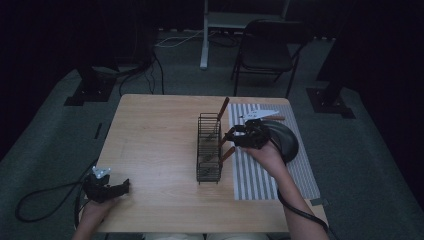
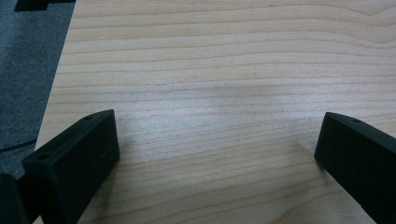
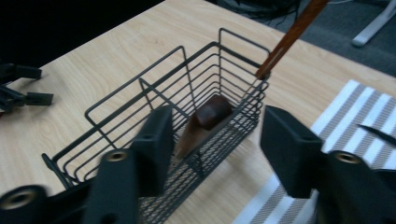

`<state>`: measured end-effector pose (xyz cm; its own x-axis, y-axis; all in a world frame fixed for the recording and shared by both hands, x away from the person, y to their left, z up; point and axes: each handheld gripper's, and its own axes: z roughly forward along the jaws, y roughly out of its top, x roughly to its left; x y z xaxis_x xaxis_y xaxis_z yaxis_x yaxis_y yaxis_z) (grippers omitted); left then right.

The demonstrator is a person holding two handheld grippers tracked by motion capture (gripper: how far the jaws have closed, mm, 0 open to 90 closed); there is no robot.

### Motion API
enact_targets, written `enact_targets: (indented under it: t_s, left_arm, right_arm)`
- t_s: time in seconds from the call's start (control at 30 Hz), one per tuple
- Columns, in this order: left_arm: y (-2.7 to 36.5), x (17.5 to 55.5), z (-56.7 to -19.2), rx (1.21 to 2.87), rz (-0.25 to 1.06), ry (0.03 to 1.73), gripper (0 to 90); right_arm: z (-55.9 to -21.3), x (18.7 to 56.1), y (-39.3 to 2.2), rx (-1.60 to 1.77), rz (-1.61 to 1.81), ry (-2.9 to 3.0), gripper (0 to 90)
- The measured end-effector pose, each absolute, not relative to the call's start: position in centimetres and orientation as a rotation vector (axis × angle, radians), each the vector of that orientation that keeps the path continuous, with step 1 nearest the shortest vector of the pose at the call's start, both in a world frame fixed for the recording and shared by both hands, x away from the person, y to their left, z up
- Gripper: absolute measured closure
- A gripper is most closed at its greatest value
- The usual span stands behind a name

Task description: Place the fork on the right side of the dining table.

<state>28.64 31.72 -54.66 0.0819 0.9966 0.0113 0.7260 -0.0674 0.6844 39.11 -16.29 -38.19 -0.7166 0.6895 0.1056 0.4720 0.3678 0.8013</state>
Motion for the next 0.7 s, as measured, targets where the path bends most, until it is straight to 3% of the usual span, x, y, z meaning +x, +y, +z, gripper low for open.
enact_targets:
  t_s: [0.3,0.7]
  left_arm:
    - [31.72,28.64,-54.66,1.849,0.684,1.696,0.0]
    - [31.72,28.64,-54.66,1.85,0.684,1.696,0.0]
  right_arm:
    - [-38.24,39.0,-15.38,0.992,1.211,2.427,67.2]
    - [-38.12,38.99,-15.63,1.013,1.32,2.481,74.7]
